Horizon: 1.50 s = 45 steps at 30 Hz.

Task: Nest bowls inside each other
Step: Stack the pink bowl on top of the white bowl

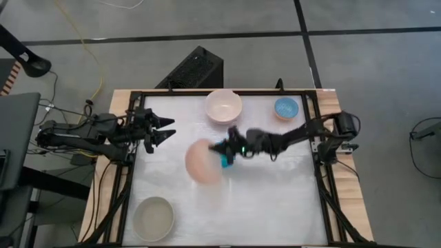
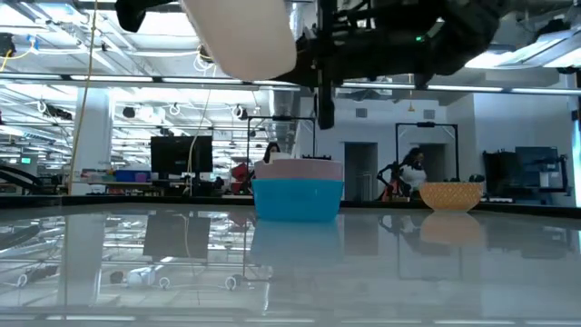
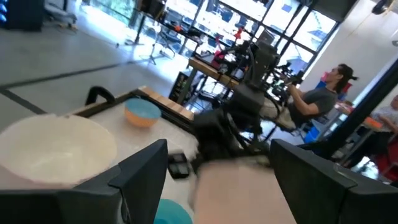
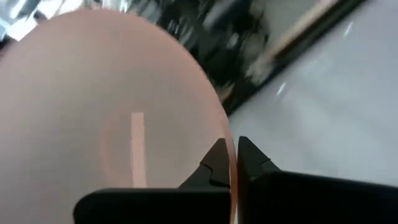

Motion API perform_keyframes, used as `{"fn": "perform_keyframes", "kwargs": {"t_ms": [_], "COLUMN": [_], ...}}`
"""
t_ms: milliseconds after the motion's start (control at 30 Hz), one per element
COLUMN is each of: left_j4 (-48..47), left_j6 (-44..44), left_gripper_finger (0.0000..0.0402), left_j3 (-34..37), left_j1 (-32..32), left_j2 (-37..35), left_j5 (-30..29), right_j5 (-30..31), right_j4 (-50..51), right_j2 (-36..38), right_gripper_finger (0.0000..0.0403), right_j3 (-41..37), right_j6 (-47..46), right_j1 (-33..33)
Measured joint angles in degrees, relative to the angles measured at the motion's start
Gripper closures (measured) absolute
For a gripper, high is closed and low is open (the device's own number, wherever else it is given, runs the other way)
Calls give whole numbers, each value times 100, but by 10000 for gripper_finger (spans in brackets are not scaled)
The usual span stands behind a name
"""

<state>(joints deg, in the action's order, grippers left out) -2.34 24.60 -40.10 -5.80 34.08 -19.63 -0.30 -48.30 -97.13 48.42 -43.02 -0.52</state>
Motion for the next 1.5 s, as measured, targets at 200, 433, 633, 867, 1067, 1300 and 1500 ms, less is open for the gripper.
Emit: {"fn": "perform_keyframes", "kwargs": {"t_ms": [200,433,633,867,1067,1300,1500], "left_j4": [482,717,617,-1310,-3500,-4460,-4560], "left_j6": [-254,-365,-238,616,970,948,905], "left_gripper_finger": [130,130,130,130,130,130,130], "left_j3": [0,-2,-2,0,0,0,0], "left_j1": [1,0,2,2,2,2,2], "left_j2": [-55,-121,-113,-162,-168,17,426], "left_j5": [-57,-171,-176,436,798,1357,2058], "right_j5": [207,15,-272,-440,-592,-591,-971], "right_j4": [617,2723,4514,6739,6821,6969,6908], "right_j2": [523,754,373,-307,-499,-639,-944], "right_gripper_finger": [403,403,403,403,403,403,403], "right_j3": [0,610,1937,3315,3501,3499,3486], "right_j6": [486,1258,2251,3238,3368,3314,3341], "right_j1": [-1299,-2413,-2953,-3278,-3495,-3802,-3869]}}
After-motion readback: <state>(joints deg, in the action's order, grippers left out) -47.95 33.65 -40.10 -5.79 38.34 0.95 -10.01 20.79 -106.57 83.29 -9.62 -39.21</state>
